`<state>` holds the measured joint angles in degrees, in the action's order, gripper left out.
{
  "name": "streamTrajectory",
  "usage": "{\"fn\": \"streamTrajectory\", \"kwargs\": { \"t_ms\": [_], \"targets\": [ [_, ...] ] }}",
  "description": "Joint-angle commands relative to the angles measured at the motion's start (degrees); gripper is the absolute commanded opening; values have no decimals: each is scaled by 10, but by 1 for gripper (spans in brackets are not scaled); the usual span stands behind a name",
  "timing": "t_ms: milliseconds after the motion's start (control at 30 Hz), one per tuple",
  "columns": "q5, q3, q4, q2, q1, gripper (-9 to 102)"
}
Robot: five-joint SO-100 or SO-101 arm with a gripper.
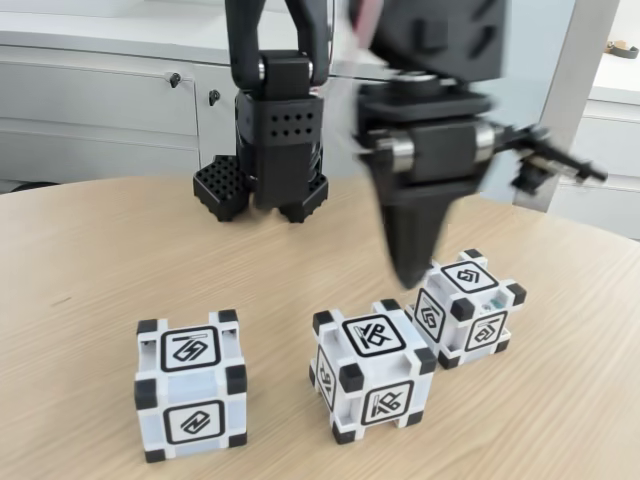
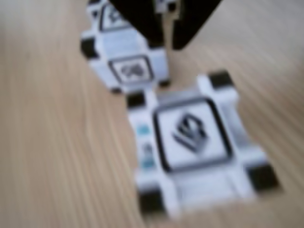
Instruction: Stack cubes from left to right.
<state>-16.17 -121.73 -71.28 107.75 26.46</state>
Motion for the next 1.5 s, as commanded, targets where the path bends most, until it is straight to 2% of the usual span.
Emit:
{"fn": "streamTrajectory", "kwargs": {
  "t_ms": [0,200,500,567,667,933,1267,1467],
  "targets": [
    [-10,23,-2,0,52,1],
    [-38,20,-2,0,114,3],
    [-59,18,-2,-9,107,37],
    [-61,18,-3,-11,107,41],
    [-52,18,-12,-11,112,43],
    [-54,26,-119,-11,113,47],
    [-25,28,-111,-57,114,47],
    [-4,28,-25,-127,107,45]
  ]
}}
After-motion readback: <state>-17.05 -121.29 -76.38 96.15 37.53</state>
